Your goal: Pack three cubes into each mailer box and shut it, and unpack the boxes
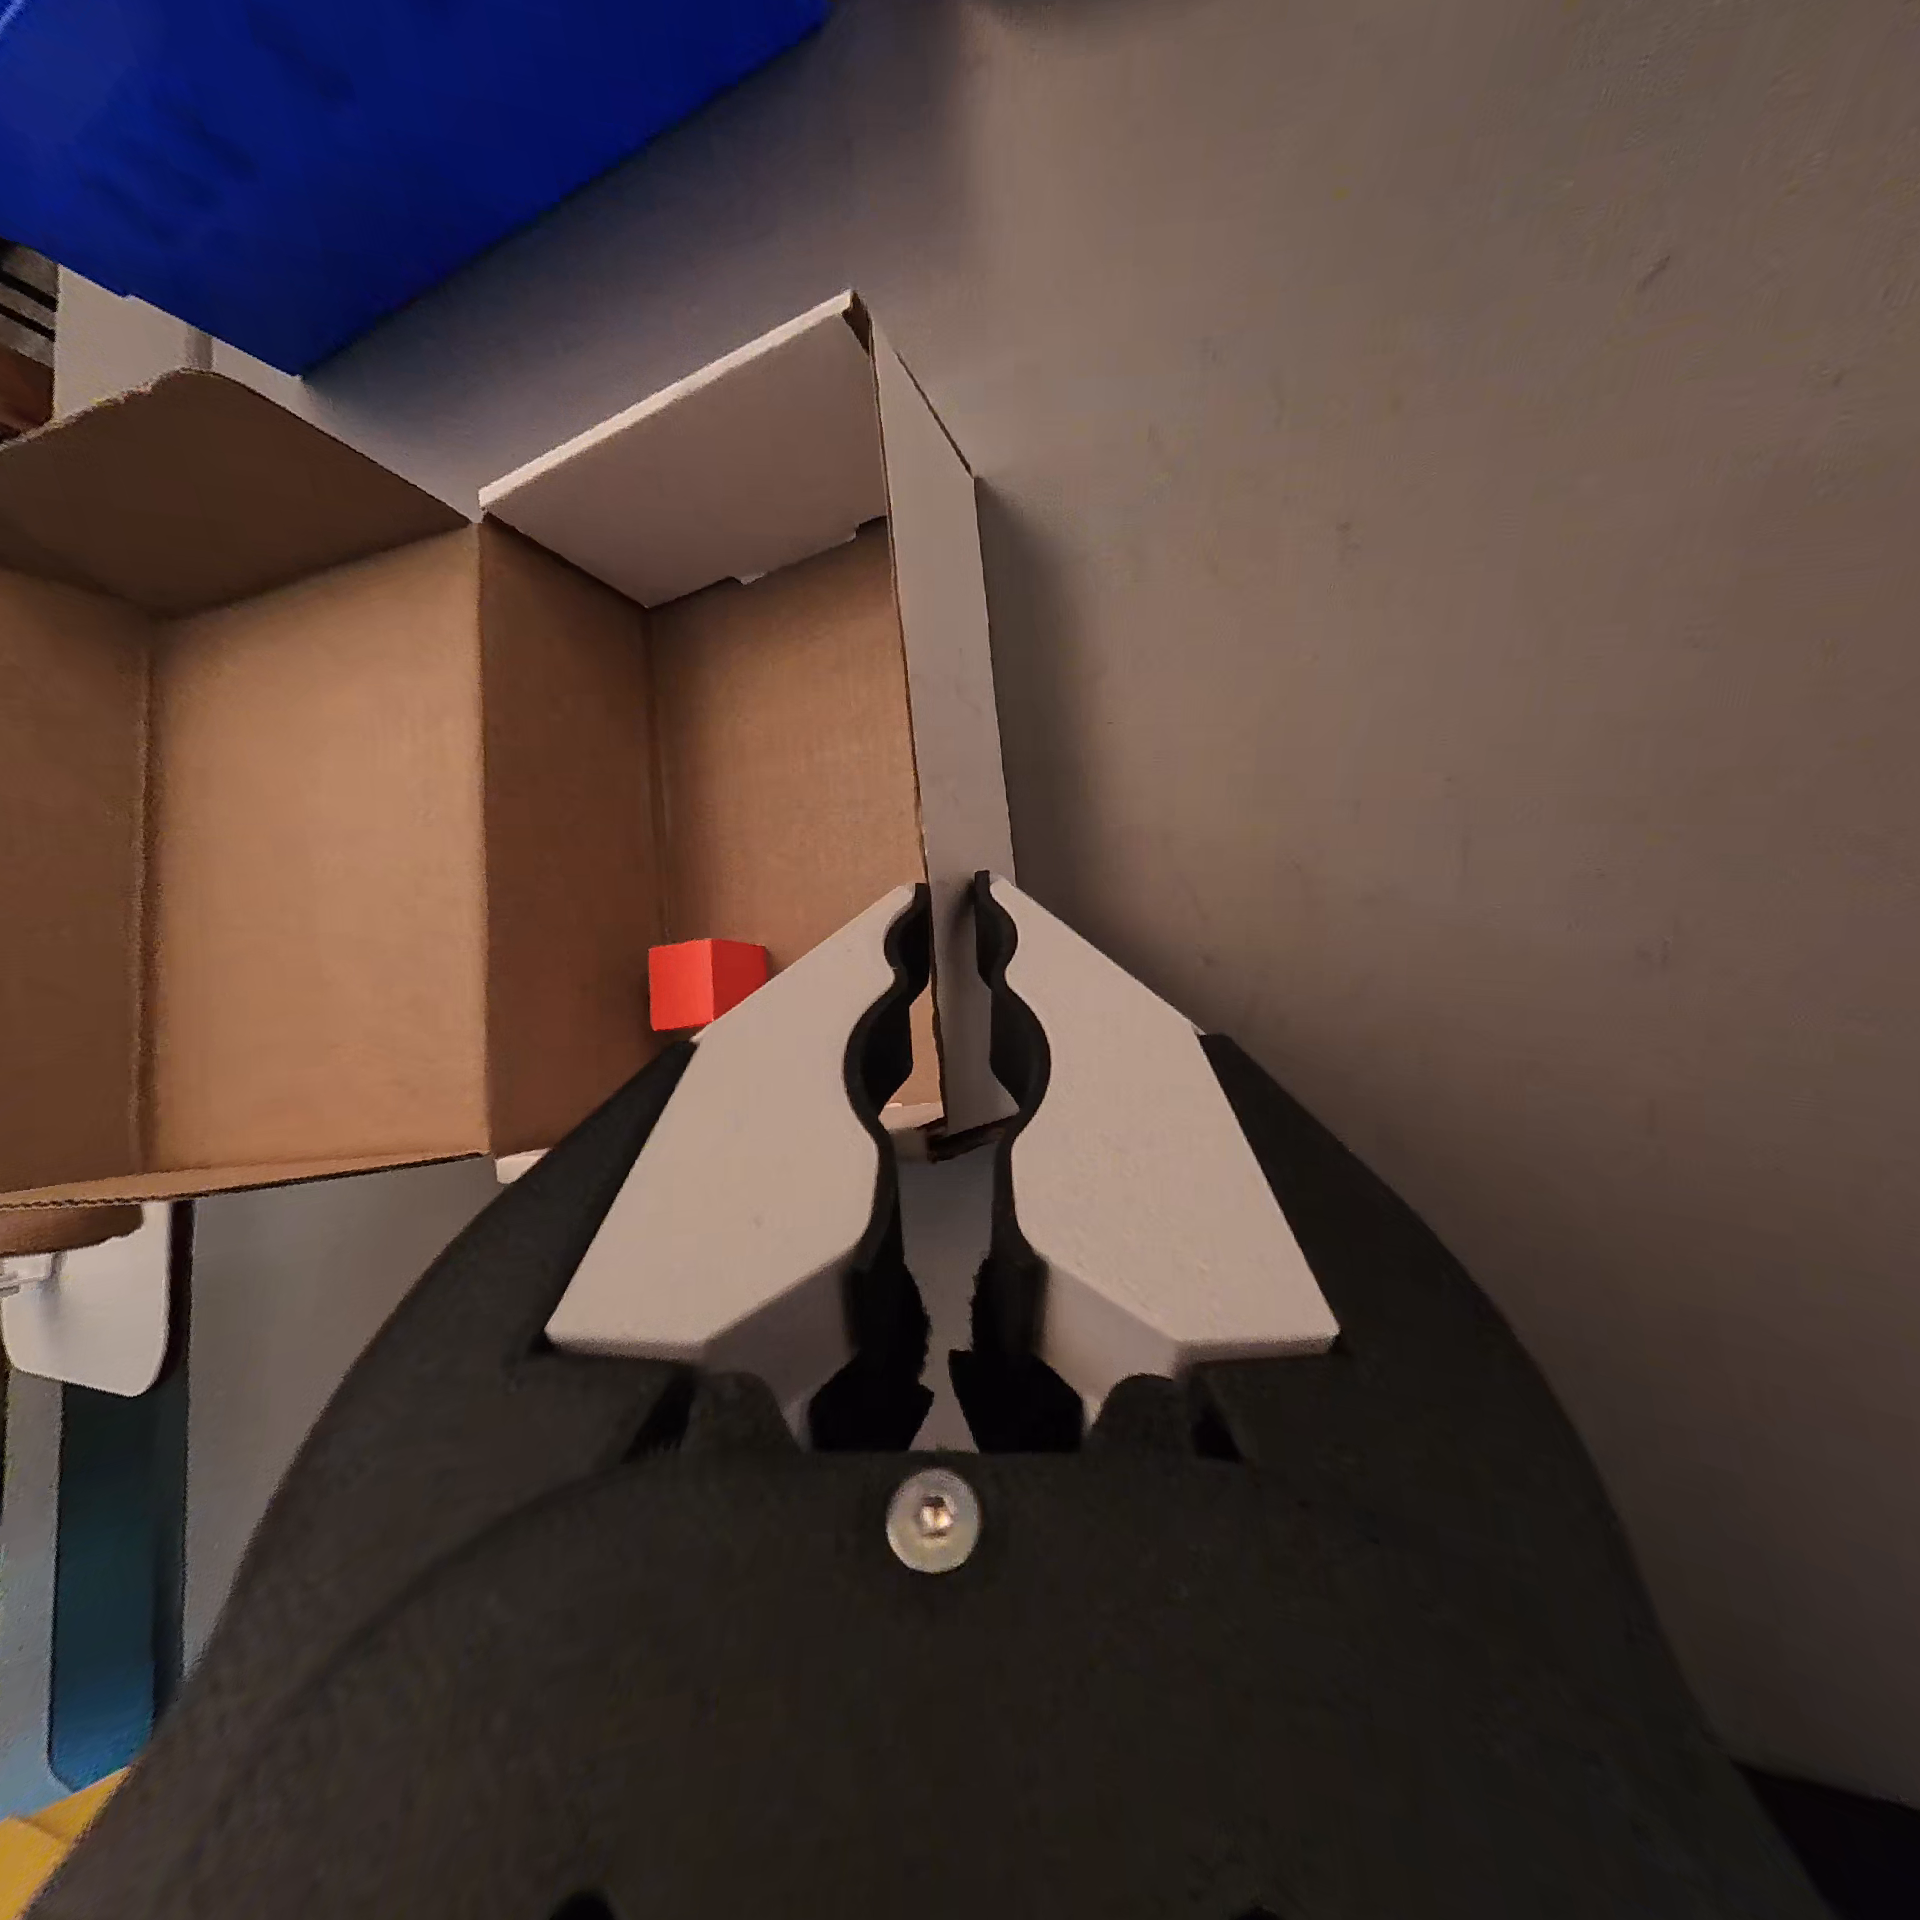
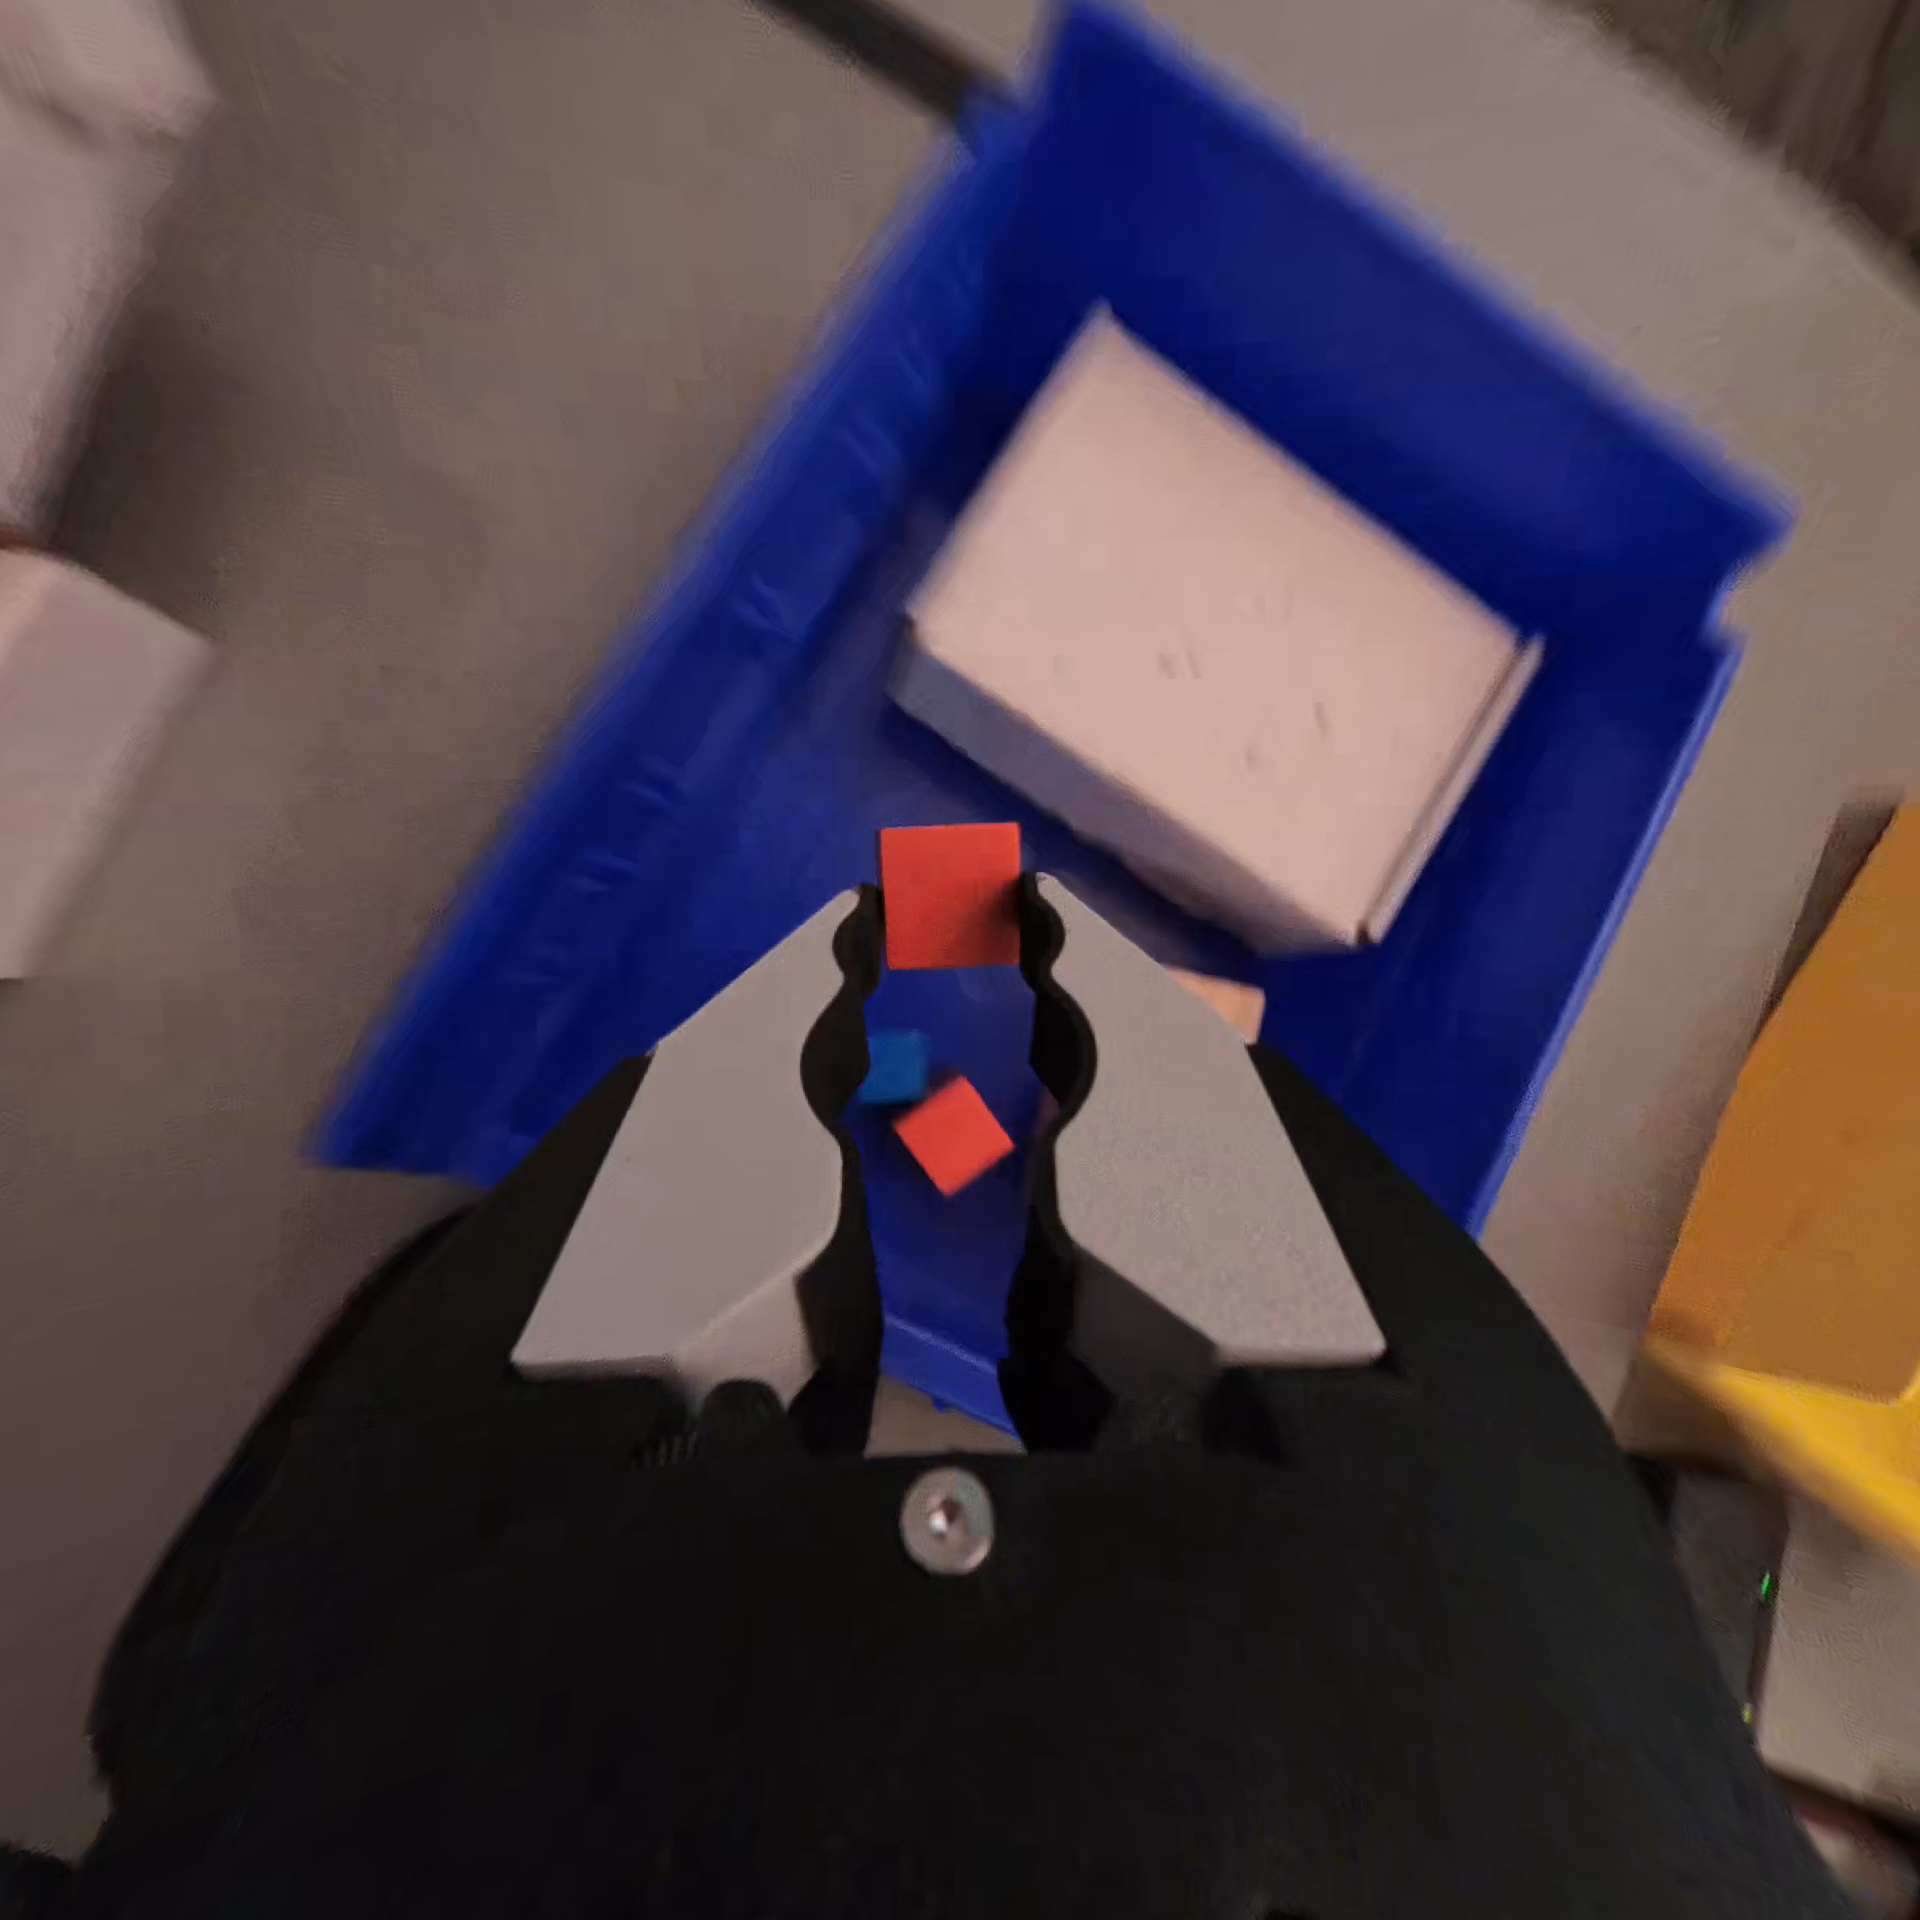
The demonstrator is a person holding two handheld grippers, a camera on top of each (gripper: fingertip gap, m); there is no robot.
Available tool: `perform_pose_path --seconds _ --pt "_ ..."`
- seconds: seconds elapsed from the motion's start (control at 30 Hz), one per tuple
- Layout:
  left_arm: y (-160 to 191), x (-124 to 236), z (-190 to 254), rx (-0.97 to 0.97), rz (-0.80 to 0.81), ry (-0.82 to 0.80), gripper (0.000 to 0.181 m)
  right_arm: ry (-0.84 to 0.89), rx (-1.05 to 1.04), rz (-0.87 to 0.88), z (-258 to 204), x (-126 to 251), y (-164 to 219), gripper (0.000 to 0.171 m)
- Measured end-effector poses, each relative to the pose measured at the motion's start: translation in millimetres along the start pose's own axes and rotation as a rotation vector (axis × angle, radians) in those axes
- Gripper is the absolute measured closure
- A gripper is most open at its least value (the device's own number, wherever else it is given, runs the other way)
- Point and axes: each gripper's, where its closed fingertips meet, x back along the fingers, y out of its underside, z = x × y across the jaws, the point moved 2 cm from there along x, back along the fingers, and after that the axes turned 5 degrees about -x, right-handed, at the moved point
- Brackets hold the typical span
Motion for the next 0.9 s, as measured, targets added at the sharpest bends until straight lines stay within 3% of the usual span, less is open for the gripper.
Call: perform_pose_path --seconds 0.03,0.2,0.27,0.33,0.4,0.5,0.53,0.63,0.77,0.9 --pt "0.0 -0.1 0.2 -0.003 -0.001 -0.003 0.175 0.027 -0.028 -0.057 12.6 -16.3 18.0 0.146" --pt "0.1 -0.1 0.8 -0.003 0.001 -0.011 0.175 0.09 -0.01 -0.225 24.2 -63.7 63.7 0.145" --pt "0.1 -0.1 0.8 0.001 0.002 -0.012 0.175 0.16 -0.003 -0.203 30.6 -58.1 60.1 0.14" --pt "0.2 0.0 1.0 -0.005 0.003 -0.018 0.175 0.177 -0.014 -0.062 19.1 -31.9 34.6 0.133" --pt "0.2 0.0 1.0 -0.016 0.004 -0.022 0.175 0.065 0.057 0.216 -31.7 7.1 -13.1 0.134" --pt "0.2 0.0 1.0 -0.02 0.006 -0.019 0.175 -0.36 0.354 0.586 -175.3 56.1 -64.7 0.148" --pt "0.3 -0.1 0.9 -0.022 0.009 -0.02 0.175 -0.451 0.434 0.59 -214.0 53.3 -67.2 0.152" --pt "0.4 0.1 1.3 -0.018 0.019 -0.021 0.175 -0.571 0.71 0.432 -290.0 2.8 -51.6 0.142" --pt "0.9 2.0 3.8 -0.032 0.025 -0.027 0.174 -0.543 0.866 0.231 -318.5 -61.0 -38.8 0.136" --pt "1.0 2.2 4.1 -0.033 0.021 -0.03 0.174 -0.524 0.91 0.126 -328.8 -84.5 -35.3 0.135"
